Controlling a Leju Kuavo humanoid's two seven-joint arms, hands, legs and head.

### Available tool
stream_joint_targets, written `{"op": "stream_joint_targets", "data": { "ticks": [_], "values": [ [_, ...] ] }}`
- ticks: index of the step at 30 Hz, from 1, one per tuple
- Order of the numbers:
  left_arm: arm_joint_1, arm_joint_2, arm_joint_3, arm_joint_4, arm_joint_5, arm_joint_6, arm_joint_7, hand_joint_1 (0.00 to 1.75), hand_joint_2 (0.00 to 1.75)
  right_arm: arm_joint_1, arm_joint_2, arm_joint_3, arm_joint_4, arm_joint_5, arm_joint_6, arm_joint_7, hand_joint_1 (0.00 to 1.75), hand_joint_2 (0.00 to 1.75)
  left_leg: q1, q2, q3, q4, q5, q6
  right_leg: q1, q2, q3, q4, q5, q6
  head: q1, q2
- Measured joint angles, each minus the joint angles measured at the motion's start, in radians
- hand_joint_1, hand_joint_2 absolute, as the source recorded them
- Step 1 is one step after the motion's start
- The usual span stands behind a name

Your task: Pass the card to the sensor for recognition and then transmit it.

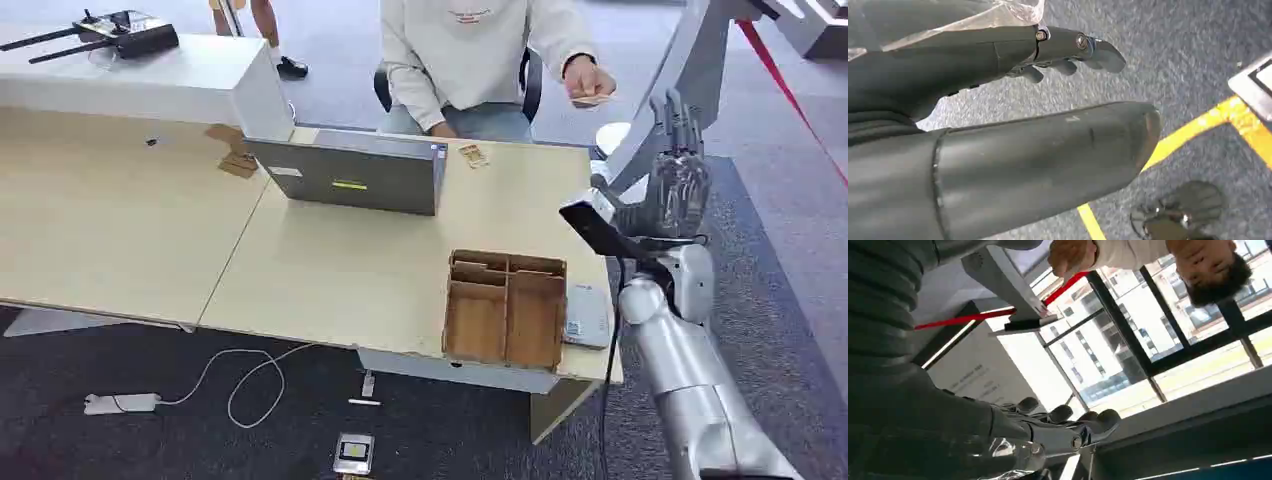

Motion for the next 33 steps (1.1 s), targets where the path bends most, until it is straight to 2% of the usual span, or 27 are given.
{"op": "stream_joint_targets", "data": {
  "ticks": [5, 9, 33],
  "values": [
    [0.008, -0.004, -0.013, 0.000, 0.004, 0.038, -0.014, 0.00, 0.00, -0.035, 0.030, 0.072, 0.025, 0.099, 0.014, 0.045, 0.00, 1.75, 0.000, 0.000, -0.001, 0.000, 0.000, 0.000, 0.000, 0.000, -0.001, 0.000, 0.000, 0.000, 0.000, 0.000],
    [0.003, -0.005, -0.026, 0.000, -0.008, 0.043, -0.003, 0.00, 0.00, -0.071, 0.044, 0.099, 0.075, 0.113, 0.015, 0.071, 0.00, 1.75, 0.000, -0.001, -0.001, 0.000, 0.000, 0.000, 0.000, 0.000, -0.001, 0.000, 0.000, 0.000, 0.000, 0.000],
    [-0.032, -0.016, -0.080, 0.000, -0.042, 0.050, 0.048, 0.00, 0.00, -0.143, 0.053, 0.104, 0.324, 0.107, 0.037, 0.098, 0.00, 1.75, 0.000, 0.000, -0.001, 0.000, 0.000, 0.000, 0.000, 0.000, -0.002, 0.000, 0.000, 0.000, 0.000, 0.000]
  ]
}}
